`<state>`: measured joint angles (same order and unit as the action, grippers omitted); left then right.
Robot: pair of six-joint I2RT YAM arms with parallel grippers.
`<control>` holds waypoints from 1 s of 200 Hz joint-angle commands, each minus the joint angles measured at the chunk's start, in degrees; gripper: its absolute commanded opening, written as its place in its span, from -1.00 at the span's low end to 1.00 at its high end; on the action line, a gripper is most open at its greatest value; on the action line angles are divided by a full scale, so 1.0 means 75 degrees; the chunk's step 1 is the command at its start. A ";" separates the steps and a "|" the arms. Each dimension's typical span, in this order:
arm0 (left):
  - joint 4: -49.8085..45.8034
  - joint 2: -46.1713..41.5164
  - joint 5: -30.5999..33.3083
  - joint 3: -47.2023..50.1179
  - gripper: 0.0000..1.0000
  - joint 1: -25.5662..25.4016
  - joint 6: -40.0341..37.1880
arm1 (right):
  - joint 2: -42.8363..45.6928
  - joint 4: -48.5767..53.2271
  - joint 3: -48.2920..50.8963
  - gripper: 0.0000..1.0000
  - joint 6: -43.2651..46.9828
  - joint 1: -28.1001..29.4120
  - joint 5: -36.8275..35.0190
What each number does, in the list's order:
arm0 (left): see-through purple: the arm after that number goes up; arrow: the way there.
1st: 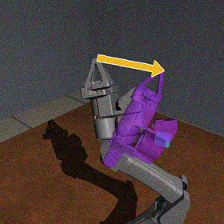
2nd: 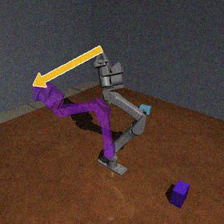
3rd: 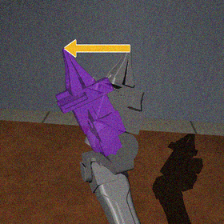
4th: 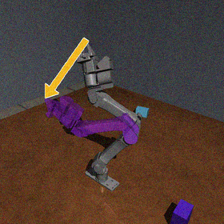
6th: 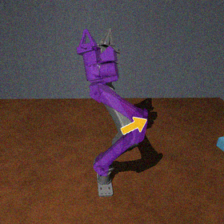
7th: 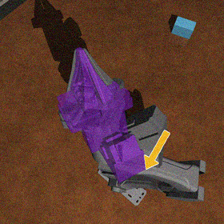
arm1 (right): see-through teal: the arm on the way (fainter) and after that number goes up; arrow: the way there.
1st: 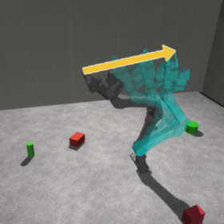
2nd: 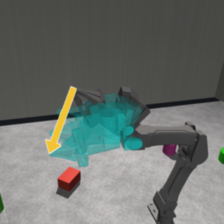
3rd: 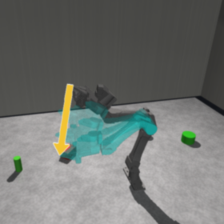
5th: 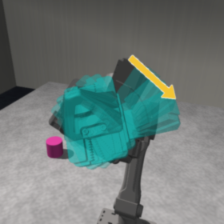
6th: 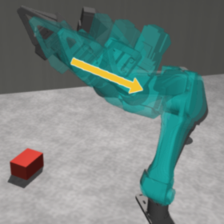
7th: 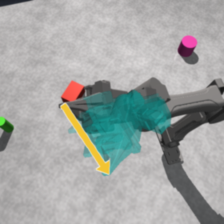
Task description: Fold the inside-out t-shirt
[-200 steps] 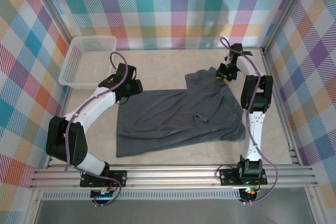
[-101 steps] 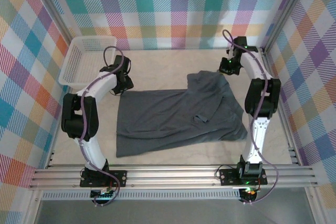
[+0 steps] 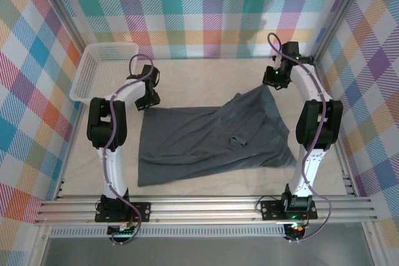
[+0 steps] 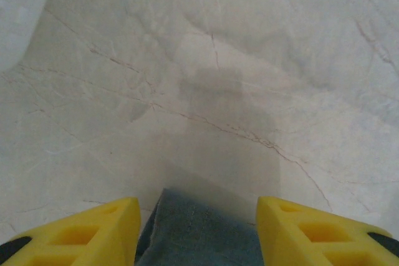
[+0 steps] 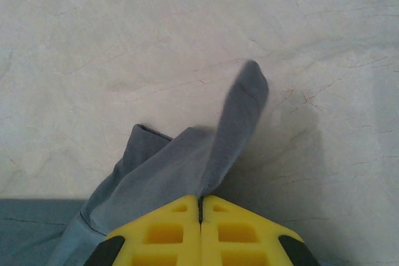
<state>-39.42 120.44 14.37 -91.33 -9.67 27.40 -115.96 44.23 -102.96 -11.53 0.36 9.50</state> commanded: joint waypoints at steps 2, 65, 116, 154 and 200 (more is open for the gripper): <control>-0.0281 0.0145 -0.0168 -0.0034 0.04 0.0071 0.0044 | -0.0053 -0.0030 -0.0100 -1.00 -0.0058 0.0003 0.0219; -0.0215 0.0344 -0.0498 -0.0092 -0.83 0.0094 0.0215 | -0.0242 0.0014 -0.0211 -1.00 -0.0238 0.0010 0.0083; 0.0021 -0.1291 -0.0963 0.0676 -1.00 0.0488 0.0843 | -0.0232 -0.0208 -0.0069 -1.00 -0.0283 -0.0319 -0.0427; 0.0091 -0.1689 -0.1305 0.1161 -1.00 0.0678 0.1138 | -0.0515 -0.0154 0.0081 -0.98 -0.0047 -0.0466 0.0772; -0.0045 -0.1846 -0.1454 0.0993 -1.00 0.0712 0.1147 | -0.0481 0.0141 -0.0267 -0.96 -0.0114 -0.0457 0.0830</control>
<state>-38.87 107.83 4.21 -83.79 -5.06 35.24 -120.20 43.33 -102.74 -12.82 -3.40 14.02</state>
